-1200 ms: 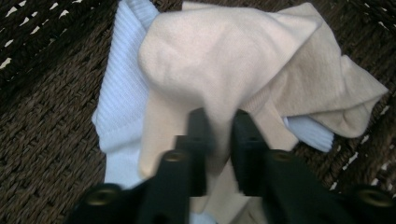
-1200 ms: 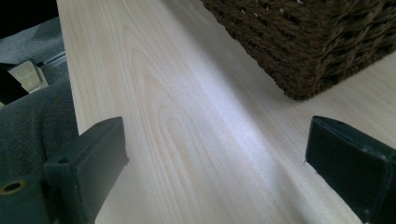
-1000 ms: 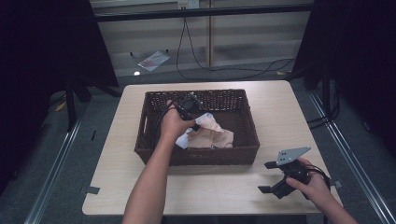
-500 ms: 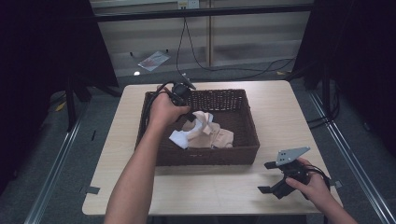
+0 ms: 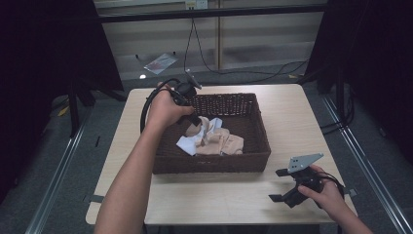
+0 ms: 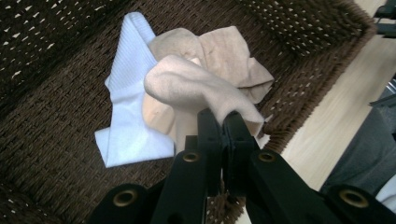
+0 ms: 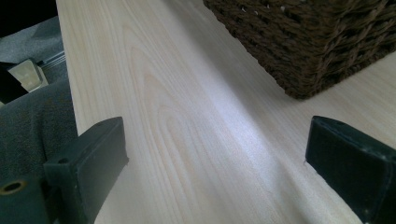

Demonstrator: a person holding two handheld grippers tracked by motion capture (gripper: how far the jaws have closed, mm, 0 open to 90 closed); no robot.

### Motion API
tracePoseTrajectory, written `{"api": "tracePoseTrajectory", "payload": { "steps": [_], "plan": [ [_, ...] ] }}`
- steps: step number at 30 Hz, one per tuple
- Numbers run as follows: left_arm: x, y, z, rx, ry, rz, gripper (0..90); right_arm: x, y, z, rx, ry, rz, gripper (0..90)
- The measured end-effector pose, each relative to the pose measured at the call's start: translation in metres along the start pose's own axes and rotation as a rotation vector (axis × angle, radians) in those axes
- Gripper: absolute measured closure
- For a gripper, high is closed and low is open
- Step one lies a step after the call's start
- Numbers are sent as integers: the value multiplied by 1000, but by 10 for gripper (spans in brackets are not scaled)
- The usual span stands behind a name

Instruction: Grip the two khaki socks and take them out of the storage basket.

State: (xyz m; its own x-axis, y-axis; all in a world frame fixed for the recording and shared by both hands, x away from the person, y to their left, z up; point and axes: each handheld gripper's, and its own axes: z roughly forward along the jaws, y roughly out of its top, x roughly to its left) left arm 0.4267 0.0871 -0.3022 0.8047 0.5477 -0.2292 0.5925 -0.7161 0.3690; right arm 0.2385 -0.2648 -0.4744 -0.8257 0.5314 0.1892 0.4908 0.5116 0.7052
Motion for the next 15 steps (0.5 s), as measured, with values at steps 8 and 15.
{"api": "tracePoseTrajectory", "payload": {
  "steps": [8, 15],
  "plan": [
    [-10, -2, -16, 13, -26, 18, 877, 0, 0, 0, -3, 1, 0, 51],
    [-20, -5, -29, 20, -62, 42, 875, 0, 0, 0, -1, 0, -2, 51]
  ]
}}
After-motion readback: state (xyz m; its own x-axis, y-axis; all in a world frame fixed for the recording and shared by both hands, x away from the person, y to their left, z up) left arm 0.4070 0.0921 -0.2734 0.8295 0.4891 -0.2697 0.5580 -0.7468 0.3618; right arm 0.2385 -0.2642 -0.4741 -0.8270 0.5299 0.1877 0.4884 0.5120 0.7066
